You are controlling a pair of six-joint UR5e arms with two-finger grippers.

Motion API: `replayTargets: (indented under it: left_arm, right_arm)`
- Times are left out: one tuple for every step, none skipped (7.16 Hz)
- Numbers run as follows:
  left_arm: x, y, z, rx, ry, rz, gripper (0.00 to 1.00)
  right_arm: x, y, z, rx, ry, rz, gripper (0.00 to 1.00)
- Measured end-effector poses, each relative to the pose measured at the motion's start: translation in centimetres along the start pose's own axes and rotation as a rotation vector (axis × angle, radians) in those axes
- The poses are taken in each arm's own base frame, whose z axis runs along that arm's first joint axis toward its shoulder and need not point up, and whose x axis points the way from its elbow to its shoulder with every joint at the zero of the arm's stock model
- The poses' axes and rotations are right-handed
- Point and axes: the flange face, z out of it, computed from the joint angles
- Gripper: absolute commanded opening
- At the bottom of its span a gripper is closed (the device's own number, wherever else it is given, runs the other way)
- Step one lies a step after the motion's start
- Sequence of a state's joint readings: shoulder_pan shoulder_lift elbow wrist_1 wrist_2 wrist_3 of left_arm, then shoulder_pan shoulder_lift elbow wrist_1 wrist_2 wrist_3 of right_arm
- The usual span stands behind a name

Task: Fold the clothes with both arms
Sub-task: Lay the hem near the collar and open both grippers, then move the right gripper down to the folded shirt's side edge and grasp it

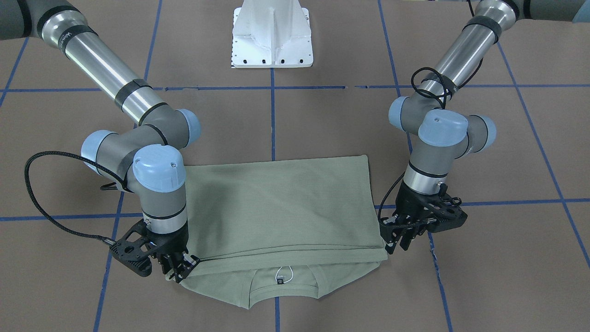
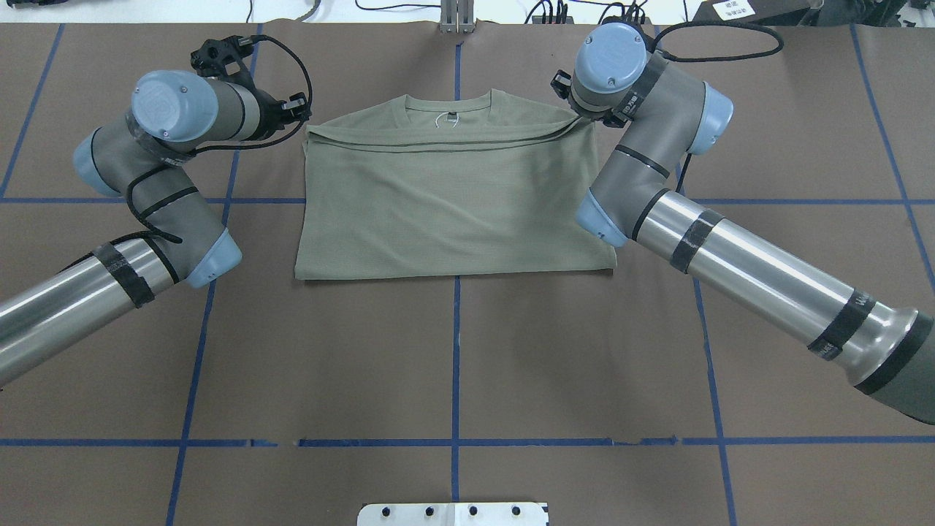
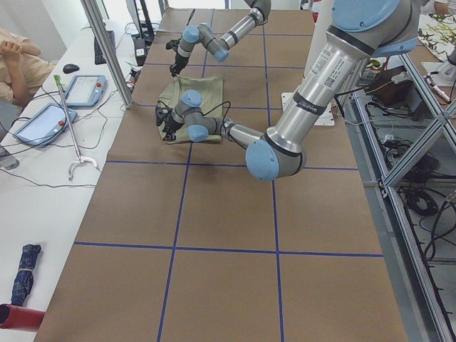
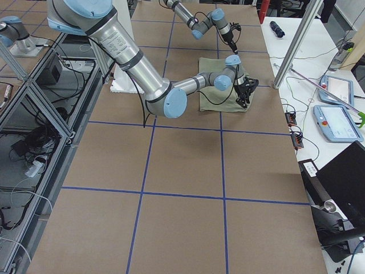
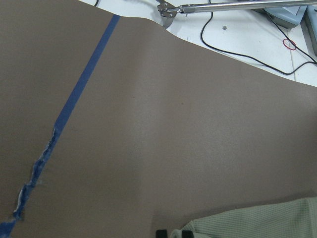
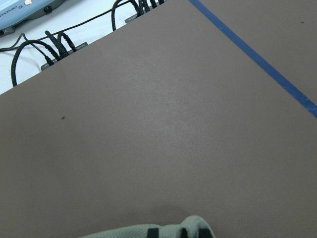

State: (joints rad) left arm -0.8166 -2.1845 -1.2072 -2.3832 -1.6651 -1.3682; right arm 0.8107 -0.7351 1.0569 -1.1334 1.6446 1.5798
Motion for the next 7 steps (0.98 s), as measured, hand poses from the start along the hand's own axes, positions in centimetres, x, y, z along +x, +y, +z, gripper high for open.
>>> replayTargets:
  left_arm:
    - [0.2, -0.1, -0.3, 0.004, 0.023, 0.001, 0.53]
    - [0.4, -0.3, -0.7, 0.009, 0.047, 0.002, 0.54]
    - [0.8, -0.5, -1.1, 0.007, 0.066, 0.001, 0.54]
    - [1.1, -0.5, -1.5, -0.005, 0.082, -0.001, 0.54]
    - [1.4, -0.5, -1.8, -0.017, 0.093, -0.001, 0.54]
    - [1.5, -0.5, -1.9, -0.023, 0.096, -0.001, 0.54]
    - [1.3, -0.4, -1.9, -0.025, 0.095, -0.001, 0.54]
  right_arm:
    - [-0.3, -1.3, -1.9, -0.044, -0.035, 0.004, 1.0]
    - [0.5, -2.1, -4.2, -0.102, -0.077, 0.01, 1.0]
    - [2.7, -1.7, -6.5, -0.143, -0.12, 0.02, 1.0]
    - [5.7, 0.2, -8.5, -0.178, -0.153, 0.047, 1.0]
    - [8.7, 2.9, -10.1, -0.215, -0.169, 0.085, 1.0]
    - [10.7, 5.7, -10.9, -0.248, -0.169, 0.118, 1.0]
    - [12.2, 8.0, -10.8, -0.272, -0.155, 0.141, 1.0]
